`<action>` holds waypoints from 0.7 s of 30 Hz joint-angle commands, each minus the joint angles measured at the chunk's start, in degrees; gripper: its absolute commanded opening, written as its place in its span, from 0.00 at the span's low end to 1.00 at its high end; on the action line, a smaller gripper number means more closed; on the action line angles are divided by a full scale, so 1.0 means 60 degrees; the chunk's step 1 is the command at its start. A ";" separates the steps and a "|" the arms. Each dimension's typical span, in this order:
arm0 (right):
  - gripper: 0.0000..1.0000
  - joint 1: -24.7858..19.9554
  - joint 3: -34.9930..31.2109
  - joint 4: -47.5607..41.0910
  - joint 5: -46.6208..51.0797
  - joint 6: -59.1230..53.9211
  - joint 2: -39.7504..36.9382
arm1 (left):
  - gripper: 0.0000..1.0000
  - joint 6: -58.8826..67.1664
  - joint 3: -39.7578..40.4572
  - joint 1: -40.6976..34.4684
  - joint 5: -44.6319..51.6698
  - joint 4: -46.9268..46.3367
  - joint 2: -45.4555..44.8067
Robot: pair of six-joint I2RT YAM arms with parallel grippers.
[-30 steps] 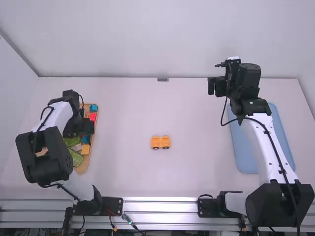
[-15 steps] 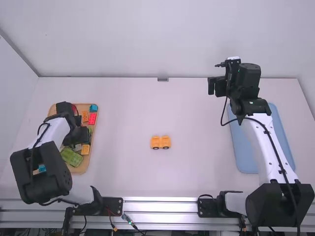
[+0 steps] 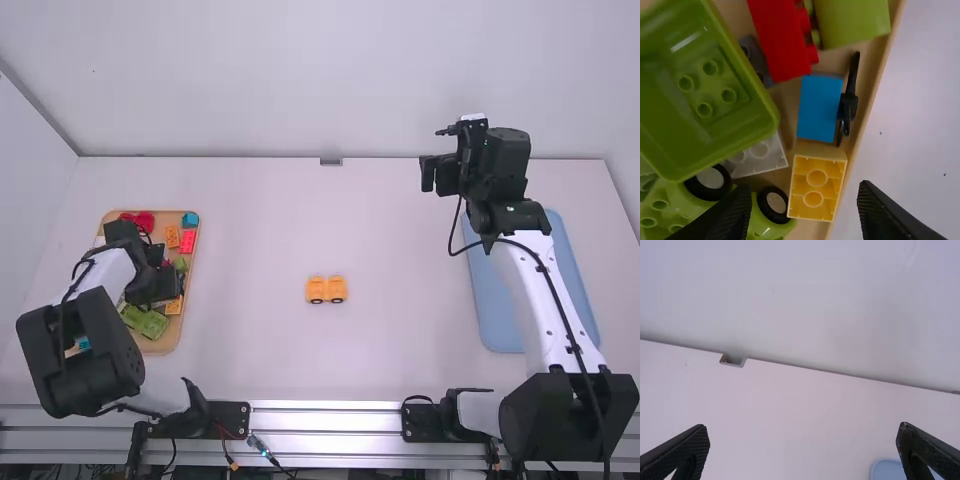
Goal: Assemble lego blocks to make yellow taxi
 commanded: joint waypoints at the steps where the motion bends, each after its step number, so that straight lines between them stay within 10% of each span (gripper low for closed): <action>1: 0.99 0.0018 0.0375 0.0080 -0.0117 0.0062 0.0084 | 0.53 0.0113 -0.0240 -0.0007 -0.0324 0.0062 0.0080; 21: 0.99 0.0018 0.0375 0.0168 -0.0113 0.0069 0.0084 | 0.50 0.0463 -0.0896 0.0029 0.0251 0.0725 0.0080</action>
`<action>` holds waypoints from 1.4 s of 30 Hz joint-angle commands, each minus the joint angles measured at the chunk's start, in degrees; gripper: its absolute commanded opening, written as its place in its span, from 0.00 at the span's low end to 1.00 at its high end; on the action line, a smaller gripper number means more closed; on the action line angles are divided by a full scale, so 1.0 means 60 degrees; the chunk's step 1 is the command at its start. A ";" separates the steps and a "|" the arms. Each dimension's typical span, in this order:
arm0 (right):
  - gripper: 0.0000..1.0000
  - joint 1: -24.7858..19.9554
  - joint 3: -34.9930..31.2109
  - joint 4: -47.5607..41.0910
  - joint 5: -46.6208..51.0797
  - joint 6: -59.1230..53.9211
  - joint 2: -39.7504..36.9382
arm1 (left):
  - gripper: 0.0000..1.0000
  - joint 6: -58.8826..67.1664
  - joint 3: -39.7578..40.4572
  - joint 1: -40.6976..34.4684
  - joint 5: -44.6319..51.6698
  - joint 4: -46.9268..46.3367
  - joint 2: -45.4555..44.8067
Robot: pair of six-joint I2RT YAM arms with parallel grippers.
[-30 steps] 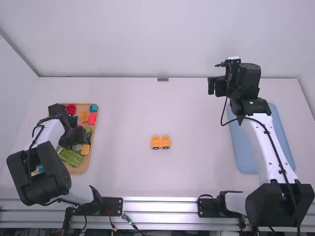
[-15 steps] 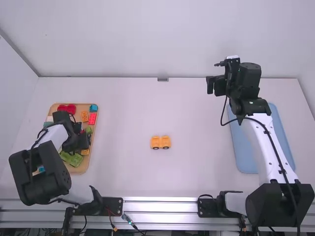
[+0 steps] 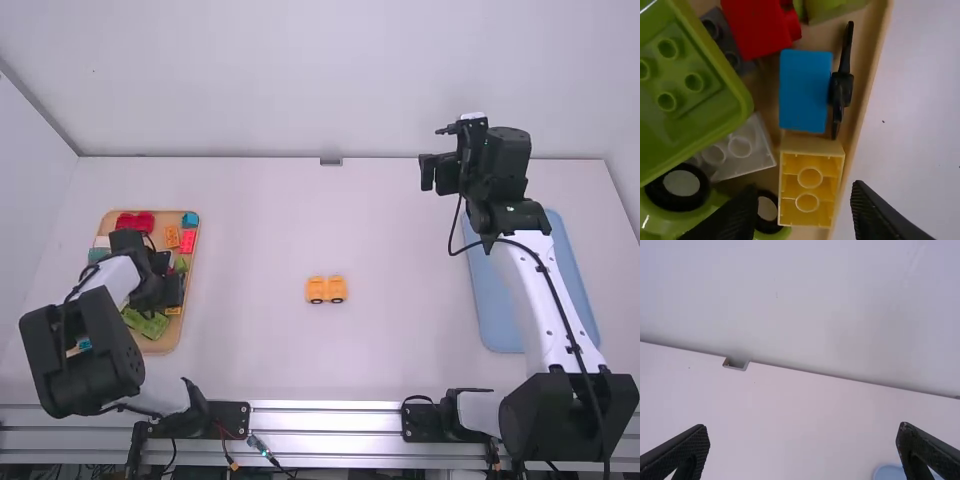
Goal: Assemble lego blocks to make yellow taxi
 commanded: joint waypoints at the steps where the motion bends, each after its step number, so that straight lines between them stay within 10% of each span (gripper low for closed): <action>1: 0.99 0.0018 0.0375 0.0066 -0.0055 0.0066 0.0084 | 0.50 0.0025 -0.0273 0.0025 0.0102 0.0084 0.0076; 42: 0.99 0.0007 0.0375 0.0280 -0.0051 0.1031 0.0084 | 0.34 -0.0262 -0.1177 0.0135 -0.0073 0.1843 0.0656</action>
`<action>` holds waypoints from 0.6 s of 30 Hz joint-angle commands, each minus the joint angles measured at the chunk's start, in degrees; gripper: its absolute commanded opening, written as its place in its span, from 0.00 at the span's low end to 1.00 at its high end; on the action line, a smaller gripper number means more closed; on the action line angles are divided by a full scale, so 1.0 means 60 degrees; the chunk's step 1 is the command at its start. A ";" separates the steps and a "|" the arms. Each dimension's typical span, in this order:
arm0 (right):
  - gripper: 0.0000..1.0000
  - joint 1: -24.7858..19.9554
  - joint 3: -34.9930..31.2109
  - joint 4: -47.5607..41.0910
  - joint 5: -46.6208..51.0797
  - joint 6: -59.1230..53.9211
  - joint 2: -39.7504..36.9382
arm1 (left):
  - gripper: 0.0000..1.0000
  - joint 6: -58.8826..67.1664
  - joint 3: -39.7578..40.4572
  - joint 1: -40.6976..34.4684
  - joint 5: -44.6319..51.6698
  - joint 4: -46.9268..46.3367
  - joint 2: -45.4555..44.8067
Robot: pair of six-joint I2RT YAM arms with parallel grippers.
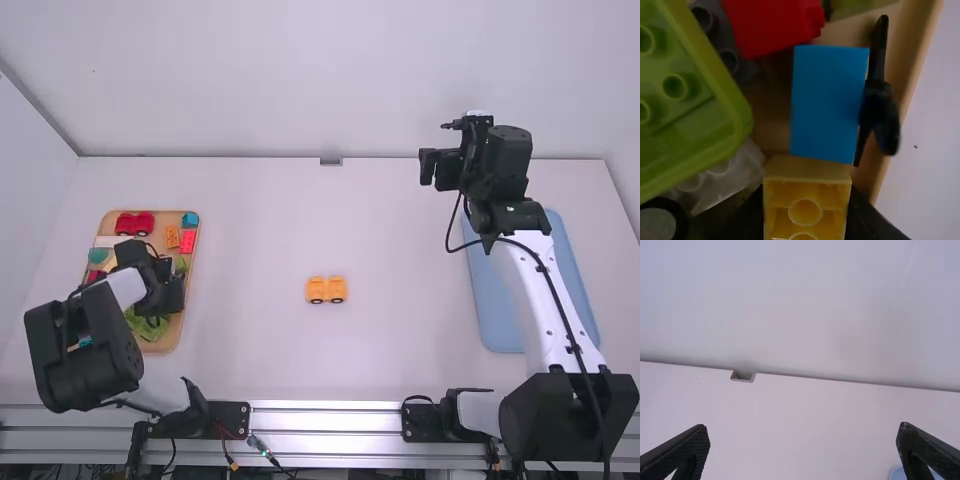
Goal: Assemble lego blocks to make yellow taxi
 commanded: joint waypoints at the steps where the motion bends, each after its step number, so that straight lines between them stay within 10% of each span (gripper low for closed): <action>1: 0.99 0.0007 0.0375 0.0004 -0.0025 0.0055 0.0084 | 0.30 -0.0044 -0.0062 0.0040 0.0000 -0.0149 0.0386; 18: 0.99 0.0007 0.0375 0.0262 -0.0033 0.0062 0.0084 | 0.04 -0.0557 0.1530 0.0000 -0.0080 -0.1512 0.0346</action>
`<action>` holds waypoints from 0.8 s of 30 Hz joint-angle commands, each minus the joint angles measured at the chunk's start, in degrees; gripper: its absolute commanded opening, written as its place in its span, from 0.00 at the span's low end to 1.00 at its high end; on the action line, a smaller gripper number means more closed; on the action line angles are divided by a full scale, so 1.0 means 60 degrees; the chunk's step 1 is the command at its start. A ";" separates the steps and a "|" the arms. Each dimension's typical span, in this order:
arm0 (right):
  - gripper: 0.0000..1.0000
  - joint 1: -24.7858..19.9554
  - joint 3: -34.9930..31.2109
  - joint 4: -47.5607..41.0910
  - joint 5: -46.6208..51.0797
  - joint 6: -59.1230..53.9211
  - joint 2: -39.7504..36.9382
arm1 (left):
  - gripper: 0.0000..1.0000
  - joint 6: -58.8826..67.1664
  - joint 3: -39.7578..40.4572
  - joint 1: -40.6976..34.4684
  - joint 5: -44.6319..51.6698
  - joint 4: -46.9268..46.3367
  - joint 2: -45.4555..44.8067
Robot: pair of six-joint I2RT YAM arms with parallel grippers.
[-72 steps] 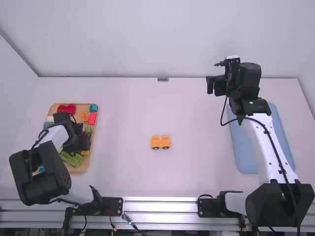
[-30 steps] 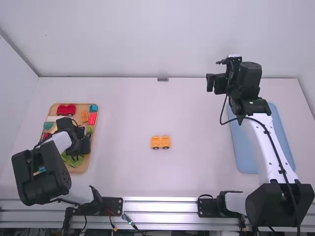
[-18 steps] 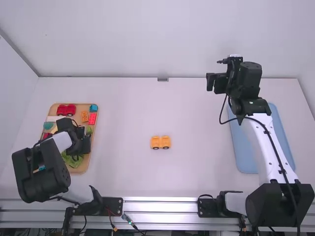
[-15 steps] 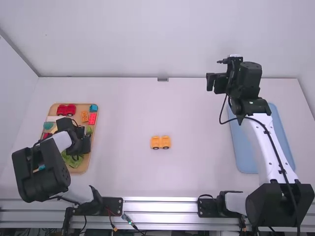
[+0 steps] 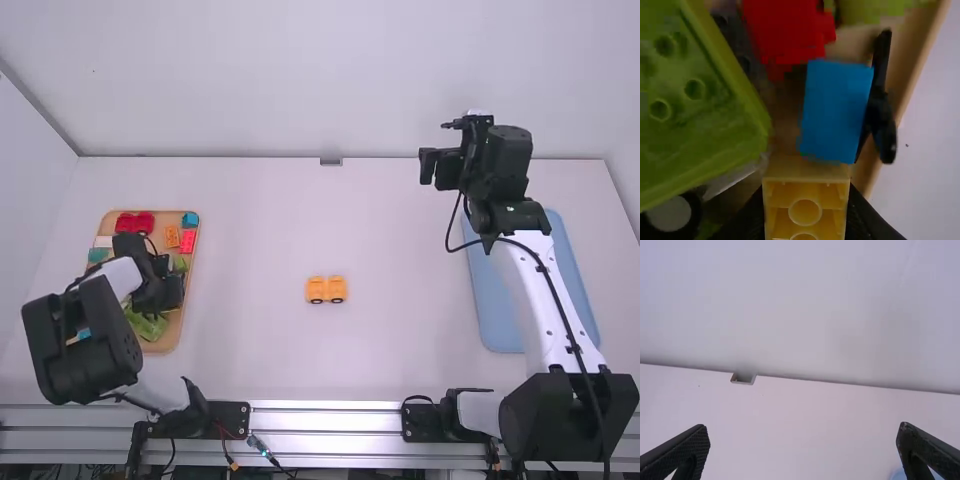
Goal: Assemble lego blocks to make yellow taxi
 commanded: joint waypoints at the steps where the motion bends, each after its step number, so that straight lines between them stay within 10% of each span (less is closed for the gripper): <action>1: 0.99 0.0007 0.0375 0.0066 -0.0062 0.0036 0.0087 | 0.04 -0.0109 0.0616 -0.0047 -0.0040 -0.0186 -0.0007; 11: 0.99 0.0018 0.0375 -0.0047 -0.2710 -0.0364 0.0390 | 0.02 0.0248 0.1479 -0.0725 0.1472 -0.0521 -0.1945; 24: 0.99 0.0051 0.0375 0.2889 -1.0513 -0.1056 0.4018 | 0.12 0.1945 0.0674 -0.3923 0.7038 0.2922 -0.3898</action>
